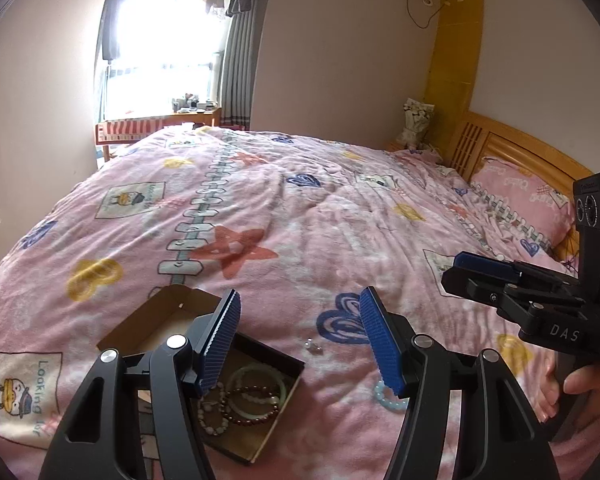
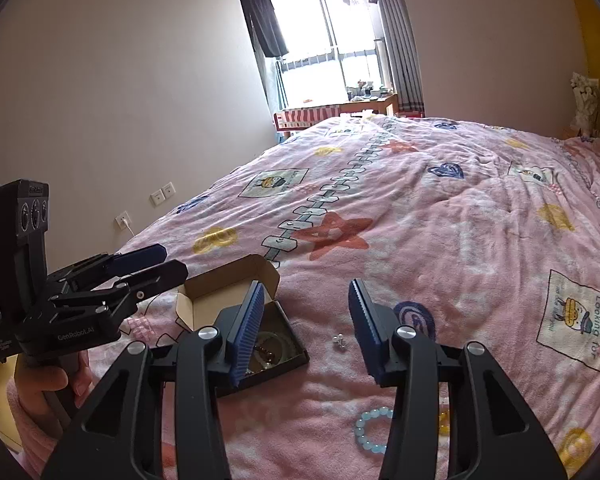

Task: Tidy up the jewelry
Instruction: 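Move both tools back toward the yellow and white bracelets on the bed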

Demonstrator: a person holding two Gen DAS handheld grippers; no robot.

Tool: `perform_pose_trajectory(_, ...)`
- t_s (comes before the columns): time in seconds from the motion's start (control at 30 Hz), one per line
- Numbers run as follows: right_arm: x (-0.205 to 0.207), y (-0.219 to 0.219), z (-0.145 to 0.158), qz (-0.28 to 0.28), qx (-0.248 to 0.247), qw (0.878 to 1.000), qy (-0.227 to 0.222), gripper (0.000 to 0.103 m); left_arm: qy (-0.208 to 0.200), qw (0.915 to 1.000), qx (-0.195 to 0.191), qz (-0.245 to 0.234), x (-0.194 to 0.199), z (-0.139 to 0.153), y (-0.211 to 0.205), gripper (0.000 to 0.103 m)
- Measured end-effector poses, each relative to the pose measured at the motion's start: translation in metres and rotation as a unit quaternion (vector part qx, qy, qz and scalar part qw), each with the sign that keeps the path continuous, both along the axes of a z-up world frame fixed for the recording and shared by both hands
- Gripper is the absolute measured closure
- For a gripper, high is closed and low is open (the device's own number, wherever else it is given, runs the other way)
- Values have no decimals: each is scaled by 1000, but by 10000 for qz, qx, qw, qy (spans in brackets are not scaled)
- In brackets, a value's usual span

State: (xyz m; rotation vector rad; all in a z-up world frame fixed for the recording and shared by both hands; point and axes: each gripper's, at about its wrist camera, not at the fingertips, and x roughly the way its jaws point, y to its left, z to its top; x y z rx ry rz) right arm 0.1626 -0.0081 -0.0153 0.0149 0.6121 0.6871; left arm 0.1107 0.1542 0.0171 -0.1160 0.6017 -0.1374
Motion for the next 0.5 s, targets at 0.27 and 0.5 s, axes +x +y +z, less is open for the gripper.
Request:
perform_pose_trajectory(0.27,-1,-34,-9,-215,43,9997,43,54,318,9990,-76,-293,11,-18,-21,40)
perform_pose_trajectory(0.5,1,-71,-41,-486,-29,9982,343,54,662,9965,-270,-439,25,-38,-31,40)
